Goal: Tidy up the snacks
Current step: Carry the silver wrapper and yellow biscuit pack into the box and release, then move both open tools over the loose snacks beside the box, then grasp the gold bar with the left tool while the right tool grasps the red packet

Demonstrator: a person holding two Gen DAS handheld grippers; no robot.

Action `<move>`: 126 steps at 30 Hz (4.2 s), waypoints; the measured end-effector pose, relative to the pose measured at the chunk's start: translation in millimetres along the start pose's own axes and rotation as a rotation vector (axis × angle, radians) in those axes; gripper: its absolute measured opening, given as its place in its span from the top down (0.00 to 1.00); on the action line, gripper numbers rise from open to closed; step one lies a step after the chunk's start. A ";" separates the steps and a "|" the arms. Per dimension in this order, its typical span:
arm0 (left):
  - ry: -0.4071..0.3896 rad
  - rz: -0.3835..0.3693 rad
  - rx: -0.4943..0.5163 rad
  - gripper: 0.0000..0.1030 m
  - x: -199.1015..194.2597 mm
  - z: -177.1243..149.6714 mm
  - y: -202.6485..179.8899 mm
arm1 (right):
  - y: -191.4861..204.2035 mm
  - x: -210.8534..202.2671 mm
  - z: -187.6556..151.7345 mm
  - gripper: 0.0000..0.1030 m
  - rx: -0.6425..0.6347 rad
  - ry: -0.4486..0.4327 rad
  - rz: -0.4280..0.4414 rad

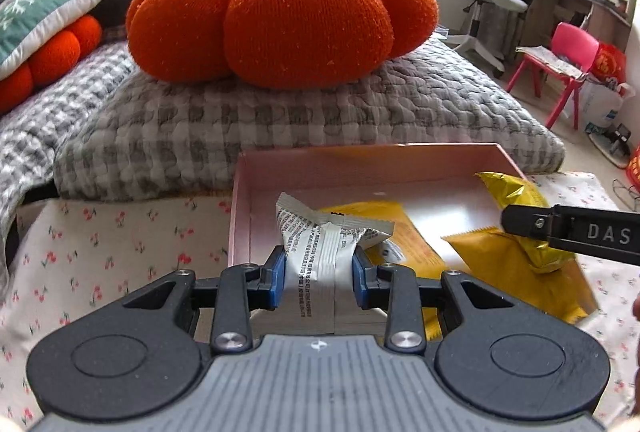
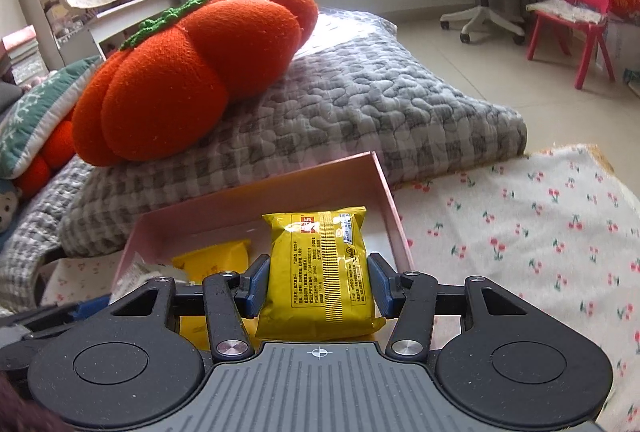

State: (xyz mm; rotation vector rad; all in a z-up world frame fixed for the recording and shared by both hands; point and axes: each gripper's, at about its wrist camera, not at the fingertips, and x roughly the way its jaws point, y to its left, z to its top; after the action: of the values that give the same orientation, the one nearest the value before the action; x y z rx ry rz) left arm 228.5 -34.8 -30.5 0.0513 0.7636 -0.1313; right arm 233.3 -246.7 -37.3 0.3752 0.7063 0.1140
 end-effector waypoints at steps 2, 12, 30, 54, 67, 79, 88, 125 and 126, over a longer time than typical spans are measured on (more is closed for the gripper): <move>-0.006 0.008 0.008 0.71 4.1 2.9 1.2 | -0.2 4.5 2.8 0.51 -0.006 -0.003 -0.004; -0.048 0.021 0.047 0.71 13.3 13.0 -1.6 | 0.4 17.2 11.9 0.51 -0.029 -0.005 -0.015; -0.018 0.008 0.016 0.31 -8.3 9.2 3.5 | 6.7 -20.6 15.7 0.25 -0.022 -0.037 0.011; 0.015 0.003 -0.011 0.03 -101.2 -21.4 18.7 | 12.4 -124.2 -12.8 0.07 0.022 0.004 0.025; 0.054 -0.027 -0.059 0.00 -135.2 -58.0 33.3 | 7.9 -158.2 -50.7 0.06 0.020 0.051 -0.003; 0.071 -0.031 -0.062 0.00 -136.3 -92.3 57.0 | 6.8 -158.0 -98.7 0.05 -0.049 0.115 -0.015; 0.103 -0.051 0.030 0.01 -136.5 -118.8 53.2 | -6.5 -152.9 -119.7 0.05 -0.103 0.174 -0.075; 0.300 -0.184 0.192 0.56 -115.9 -153.2 -3.1 | -16.3 -80.5 -132.0 0.05 -0.132 0.296 -0.180; 0.298 -0.185 0.197 0.58 -115.2 -153.4 -4.0 | -14.3 -78.9 -131.2 0.05 -0.144 0.289 -0.166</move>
State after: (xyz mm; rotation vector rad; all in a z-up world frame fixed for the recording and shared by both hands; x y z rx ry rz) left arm 40.5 -12.8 -61.4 0.1912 1.0509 -0.3810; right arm 87.6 -238.9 -85.9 0.1618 1.0052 0.0618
